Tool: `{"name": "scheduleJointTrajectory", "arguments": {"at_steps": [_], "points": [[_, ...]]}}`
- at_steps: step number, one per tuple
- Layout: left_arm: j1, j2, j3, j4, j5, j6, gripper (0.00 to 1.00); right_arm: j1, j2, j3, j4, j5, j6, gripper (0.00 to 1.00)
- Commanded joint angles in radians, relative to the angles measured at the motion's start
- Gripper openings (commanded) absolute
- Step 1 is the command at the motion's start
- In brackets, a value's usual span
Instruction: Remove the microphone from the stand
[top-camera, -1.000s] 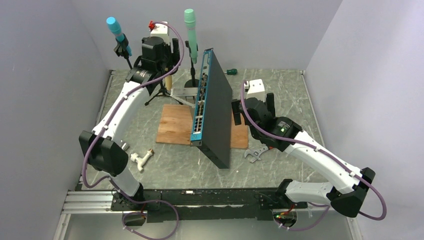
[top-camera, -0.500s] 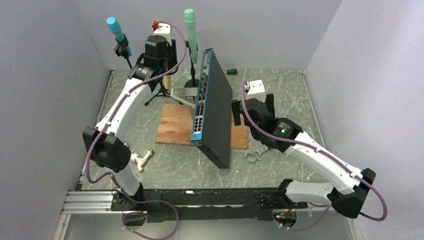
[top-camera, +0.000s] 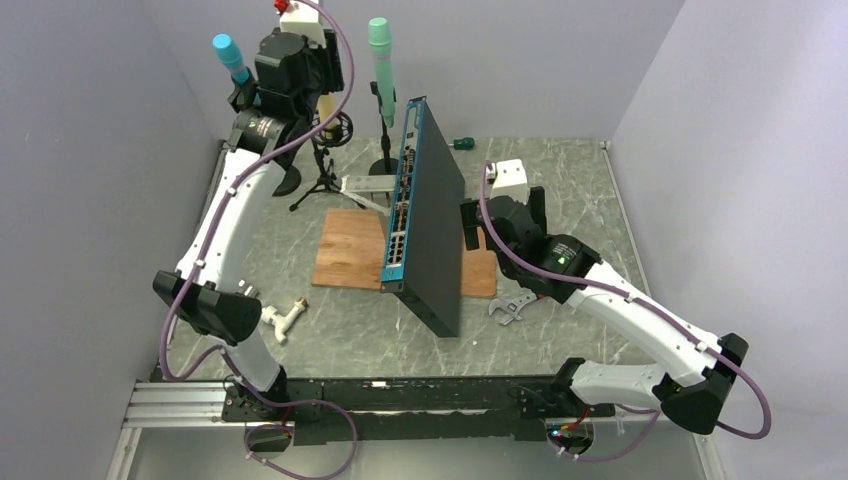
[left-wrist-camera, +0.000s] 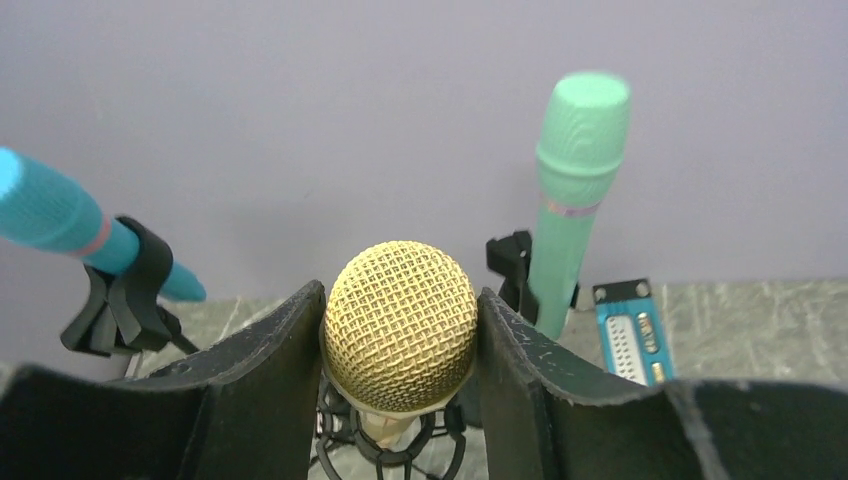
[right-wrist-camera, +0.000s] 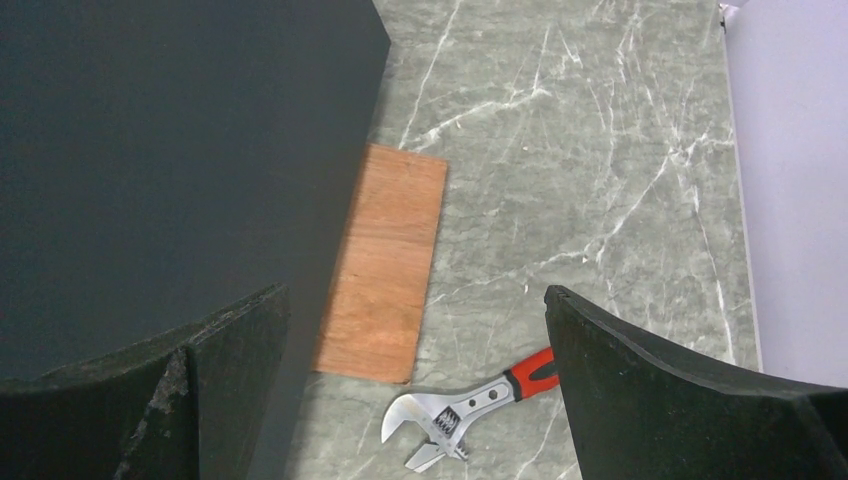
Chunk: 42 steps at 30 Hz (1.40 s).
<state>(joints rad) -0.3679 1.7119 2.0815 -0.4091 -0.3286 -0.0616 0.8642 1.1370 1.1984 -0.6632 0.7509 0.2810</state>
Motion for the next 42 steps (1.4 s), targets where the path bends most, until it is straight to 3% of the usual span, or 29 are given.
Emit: {"name": "scheduleJointTrajectory", "arguments": {"at_steps": [1, 7, 13, 17, 22, 25, 28, 32, 39, 42], "points": [[0.002, -0.116, 0.071, 0.083, 0.052, 0.011, 0.00, -0.003, -0.022, 0.034, 0.041, 0.060, 0.045, 1.00], [0.002, -0.312, -0.033, 0.135, 0.118, -0.052, 0.00, -0.005, -0.084, 0.018, 0.120, 0.038, 0.024, 1.00], [0.001, -0.555, -0.237, 0.159, 0.216, -0.177, 0.00, -0.004, -0.138, 0.004, 0.203, -0.012, -0.020, 1.00], [0.002, -0.663, -0.377, 0.173, 0.353, -0.302, 0.00, -0.005, -0.181, -0.009, 0.266, -0.193, -0.064, 1.00], [0.003, -0.745, -0.535, 0.321, 0.681, -0.447, 0.00, -0.005, -0.178, 0.033, 0.291, -0.512, -0.098, 1.00], [0.004, -0.755, -0.633, 0.516, 0.890, -0.542, 0.00, -0.004, -0.183, 0.037, 0.338, -0.679, -0.108, 1.00], [0.004, -0.716, -0.666, 0.602, 1.053, -0.614, 0.00, -0.004, -0.197, 0.048, 0.372, -0.842, -0.142, 1.00], [0.007, -0.655, -0.706, 0.722, 1.212, -0.702, 0.00, -0.004, -0.210, 0.059, 0.395, -0.929, -0.193, 1.00], [0.022, -0.562, -0.837, 1.098, 1.370, -0.980, 0.00, -0.004, -0.151, 0.078, 0.465, -1.065, -0.244, 1.00], [0.029, -0.533, -0.890, 1.199, 1.386, -1.062, 0.00, -0.004, -0.125, 0.075, 0.510, -1.081, -0.237, 0.92]]}}
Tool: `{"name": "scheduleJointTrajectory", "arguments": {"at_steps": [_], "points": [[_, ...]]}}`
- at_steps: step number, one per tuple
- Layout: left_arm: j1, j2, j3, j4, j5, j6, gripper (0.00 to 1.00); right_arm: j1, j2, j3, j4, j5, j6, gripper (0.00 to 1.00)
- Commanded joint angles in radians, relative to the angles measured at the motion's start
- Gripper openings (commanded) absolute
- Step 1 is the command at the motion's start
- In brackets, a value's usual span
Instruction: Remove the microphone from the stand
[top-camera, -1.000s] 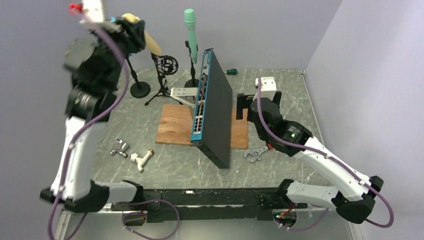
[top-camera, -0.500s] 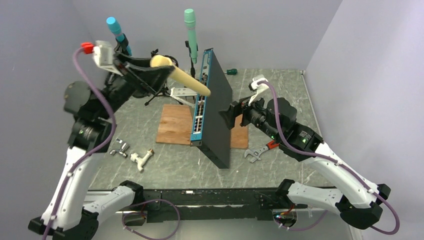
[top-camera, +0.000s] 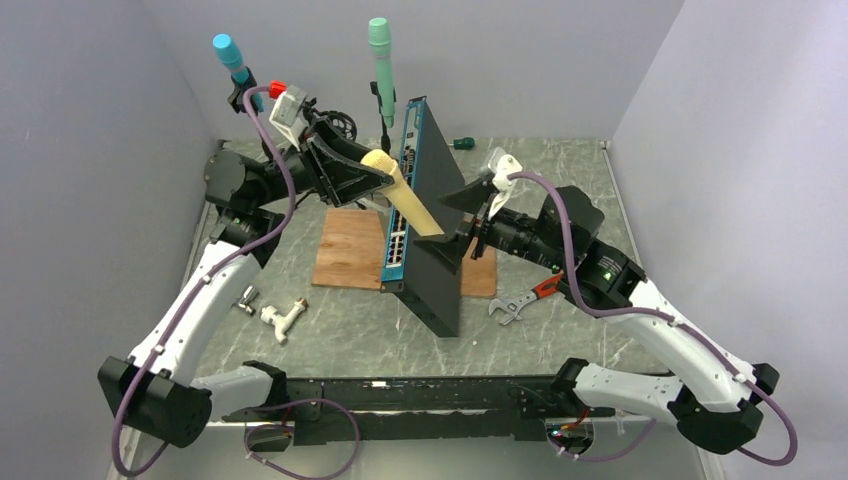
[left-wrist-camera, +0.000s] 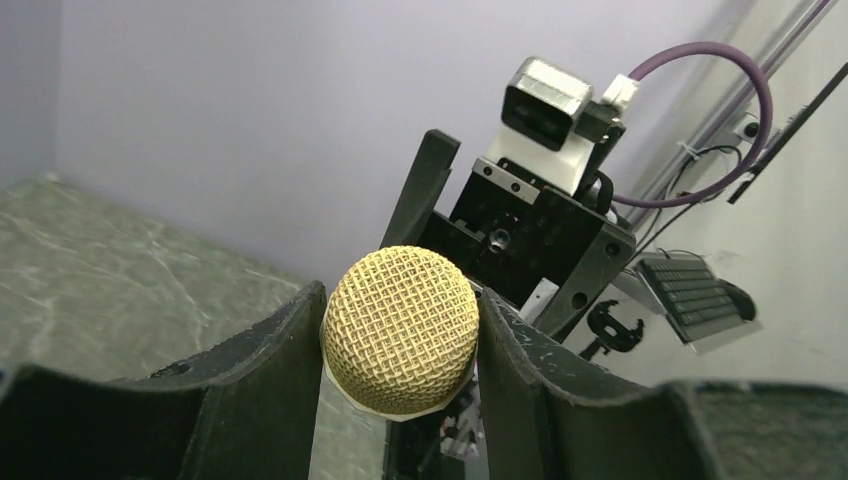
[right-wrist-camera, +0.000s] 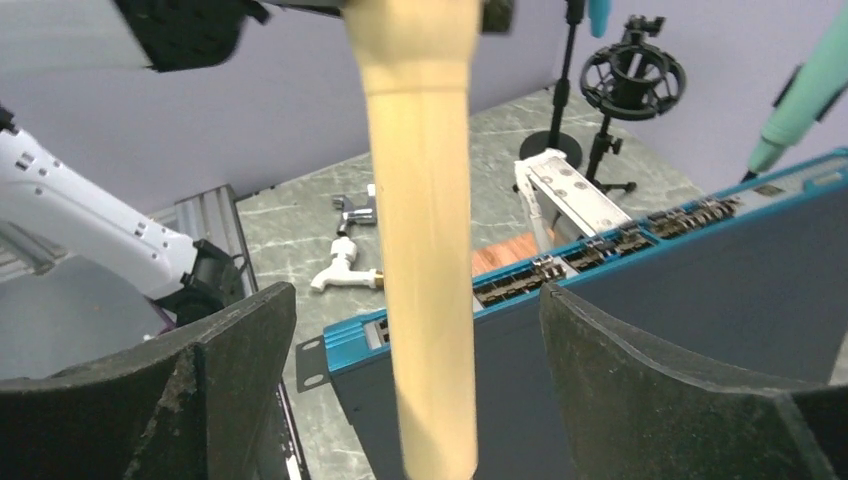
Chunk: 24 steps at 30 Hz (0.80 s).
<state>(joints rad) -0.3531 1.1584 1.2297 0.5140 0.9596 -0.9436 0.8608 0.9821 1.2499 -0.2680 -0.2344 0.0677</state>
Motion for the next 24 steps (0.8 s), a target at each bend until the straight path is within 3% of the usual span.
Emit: {"name": "scheduleJointTrajectory", "arguments": {"at_steps": [1, 2, 7, 9, 13, 16, 17, 21, 23, 24], "points": [[0.014, 0.031, -0.041, 0.283, 0.103, -0.184, 0.00, -0.001, 0.042, 0.028, 0.116, -0.093, -0.023, 0.87], [0.015, 0.041, -0.040, 0.282, 0.116, -0.183, 0.00, 0.000, 0.053, 0.032, 0.119, -0.091, -0.022, 0.81], [0.022, 0.040, -0.040, 0.247, 0.125, -0.152, 0.00, 0.000, 0.100, 0.014, 0.150, -0.077, -0.003, 0.76], [0.023, 0.030, -0.031, 0.184, 0.124, -0.097, 0.00, 0.000, 0.108, 0.007, 0.163, -0.058, 0.009, 0.68], [0.023, 0.009, -0.017, 0.077, 0.111, -0.016, 0.00, 0.000, 0.111, -0.024, 0.201, -0.058, 0.017, 0.39], [0.022, 0.002, -0.017, 0.096, 0.125, -0.015, 0.00, 0.000, 0.109, -0.027, 0.194, -0.006, 0.022, 0.06], [0.022, 0.001, -0.012, 0.087, 0.129, -0.009, 0.03, -0.001, 0.105, -0.030, 0.190, 0.015, 0.022, 0.00], [0.022, -0.030, 0.018, -0.088, 0.092, 0.135, 0.71, 0.000, 0.073, -0.038, 0.167, 0.114, -0.007, 0.00], [0.023, -0.052, 0.051, -0.263, 0.029, 0.271, 0.91, 0.000, 0.054, -0.038, 0.144, 0.203, -0.025, 0.00], [0.022, -0.056, 0.077, -0.355, -0.004, 0.329, 0.94, 0.001, 0.045, -0.038, 0.132, 0.258, -0.038, 0.00]]}}
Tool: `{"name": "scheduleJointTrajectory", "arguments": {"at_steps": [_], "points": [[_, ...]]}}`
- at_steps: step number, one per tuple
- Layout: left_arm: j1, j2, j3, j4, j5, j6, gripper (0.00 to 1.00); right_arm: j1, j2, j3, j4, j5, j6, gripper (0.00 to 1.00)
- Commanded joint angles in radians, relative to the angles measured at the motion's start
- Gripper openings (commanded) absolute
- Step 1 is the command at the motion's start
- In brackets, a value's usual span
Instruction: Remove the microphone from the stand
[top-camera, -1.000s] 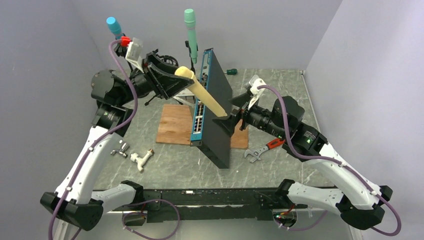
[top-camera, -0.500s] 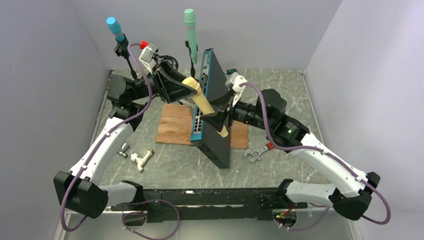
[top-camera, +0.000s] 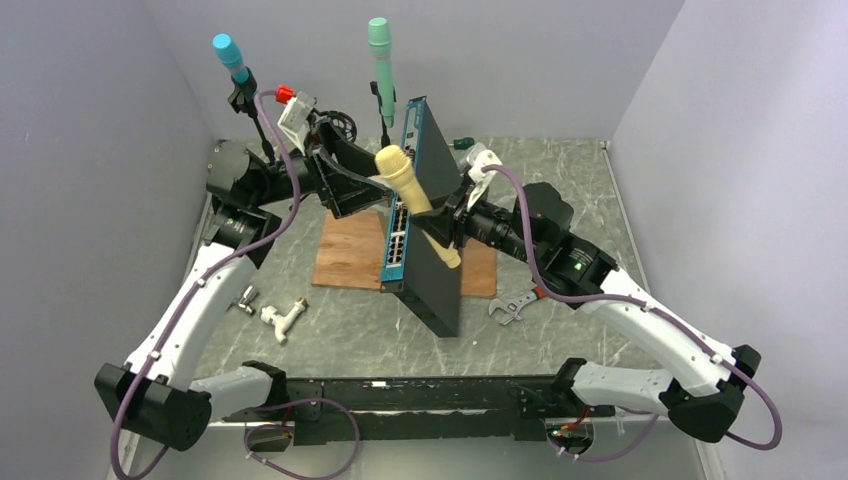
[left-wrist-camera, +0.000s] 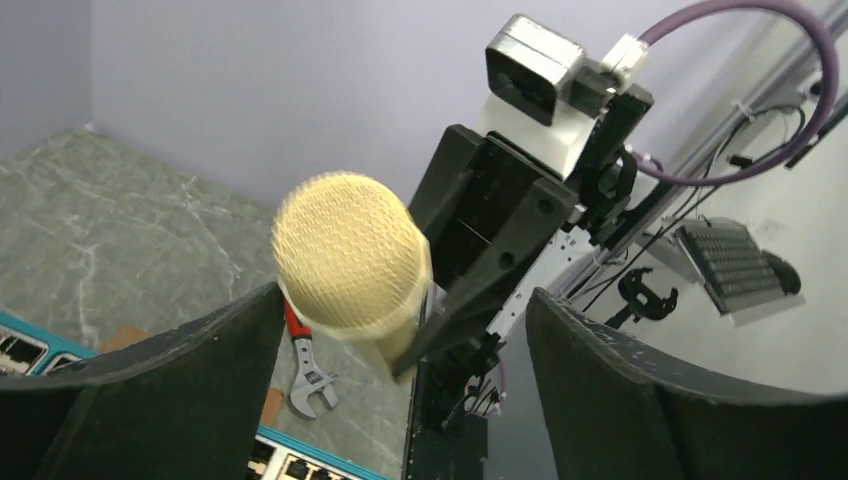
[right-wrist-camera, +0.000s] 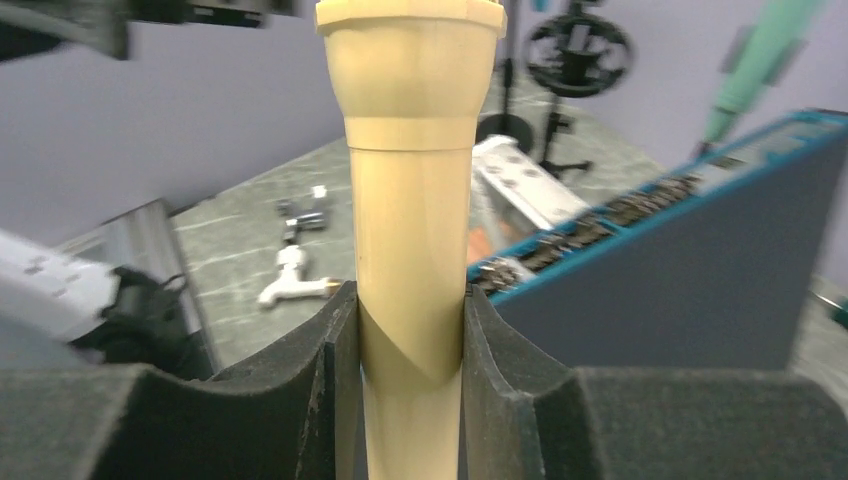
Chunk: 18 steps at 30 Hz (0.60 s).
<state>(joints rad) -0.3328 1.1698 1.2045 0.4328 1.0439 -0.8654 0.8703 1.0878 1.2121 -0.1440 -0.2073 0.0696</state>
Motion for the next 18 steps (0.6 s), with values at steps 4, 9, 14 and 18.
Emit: {"name": "scheduleJointTrajectory", "arguments": {"at_steps": [4, 9, 14, 18], "points": [[0.002, -0.111, 0.145, -0.495, -0.299, 0.424, 0.99, -0.009, -0.079, 0.012, -0.041, 0.576, -0.060, 0.00], [0.002, -0.142, 0.198, -0.741, -0.663, 0.548, 0.99, -0.108, -0.013, -0.005, -0.105, 1.171, -0.021, 0.00], [0.001, -0.152, 0.175, -0.762, -0.824, 0.575, 0.99, -0.440, 0.057, -0.046, -0.213, 0.923, 0.181, 0.00], [0.001, -0.158, 0.149, -0.735, -0.844, 0.568, 0.99, -0.594, 0.151, -0.093, -0.182, 0.798, 0.300, 0.00]]}}
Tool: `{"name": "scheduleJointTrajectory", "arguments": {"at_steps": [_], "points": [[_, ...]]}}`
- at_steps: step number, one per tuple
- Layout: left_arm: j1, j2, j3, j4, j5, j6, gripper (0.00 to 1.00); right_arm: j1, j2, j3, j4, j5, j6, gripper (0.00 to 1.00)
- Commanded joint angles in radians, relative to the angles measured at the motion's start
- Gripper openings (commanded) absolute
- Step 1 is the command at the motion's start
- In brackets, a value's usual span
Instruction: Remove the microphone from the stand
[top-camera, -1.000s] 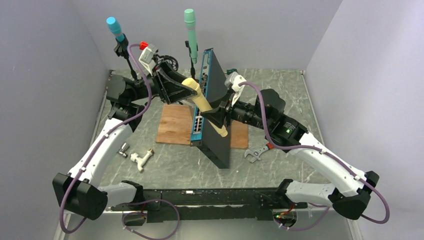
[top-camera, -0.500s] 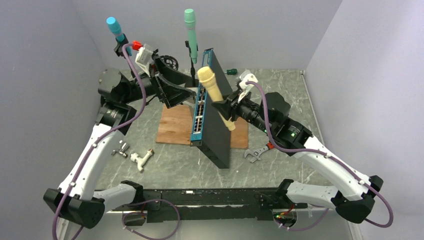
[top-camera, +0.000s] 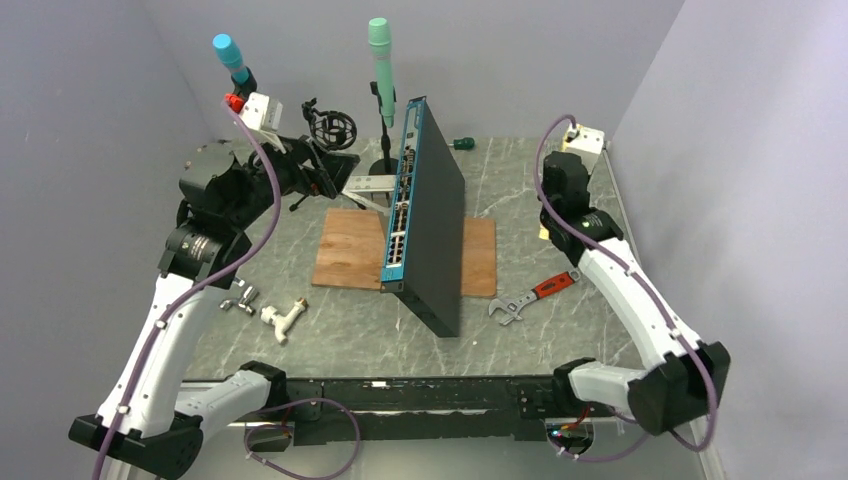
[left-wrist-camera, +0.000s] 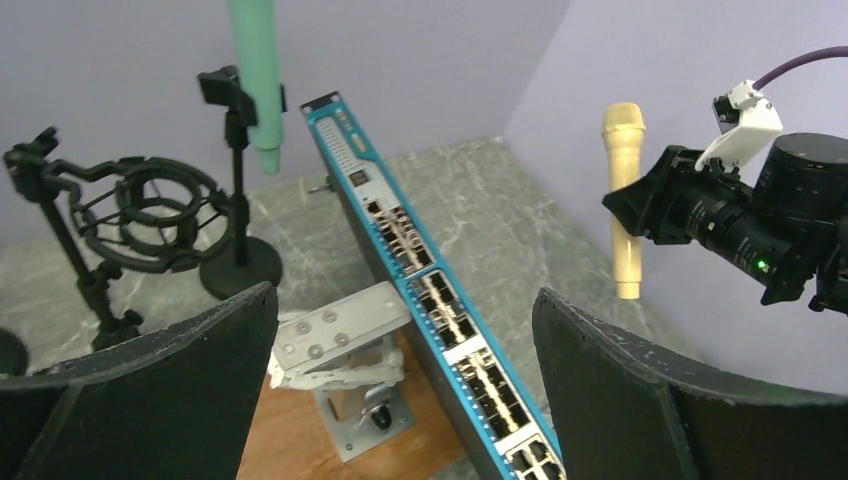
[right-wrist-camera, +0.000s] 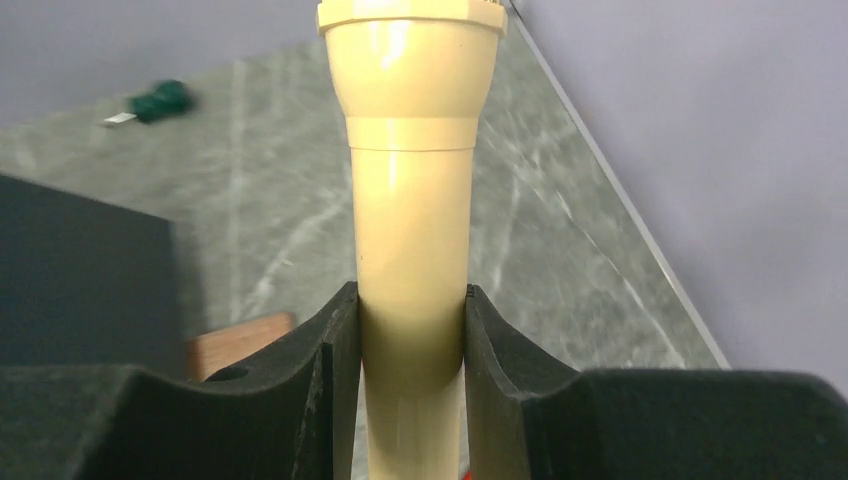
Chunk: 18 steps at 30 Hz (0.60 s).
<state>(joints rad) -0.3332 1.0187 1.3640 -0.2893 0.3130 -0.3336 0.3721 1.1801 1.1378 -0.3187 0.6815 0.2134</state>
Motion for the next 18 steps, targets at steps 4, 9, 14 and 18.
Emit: {"name": "scheduleJointTrajectory", "arguments": {"at_steps": [4, 9, 14, 18], "points": [[0.002, -0.014, -0.029, 0.002, -0.134, 0.037, 0.99, -0.228, 0.266, 0.071, -0.063, -0.197, 0.270, 0.00], [0.000, -0.032, -0.044, 0.000, -0.182, 0.020, 0.96, -0.339, 0.492, 0.150, -0.067, -0.302, 0.336, 0.00], [-0.005, -0.037, -0.050, 0.000, -0.191, -0.006, 0.96, -0.366, 0.713, 0.287, -0.095, -0.339, 0.340, 0.00], [-0.007, -0.035, -0.047, -0.007, -0.220, 0.009, 0.96, -0.366, 0.834, 0.416, -0.126, -0.379, 0.350, 0.04]]}}
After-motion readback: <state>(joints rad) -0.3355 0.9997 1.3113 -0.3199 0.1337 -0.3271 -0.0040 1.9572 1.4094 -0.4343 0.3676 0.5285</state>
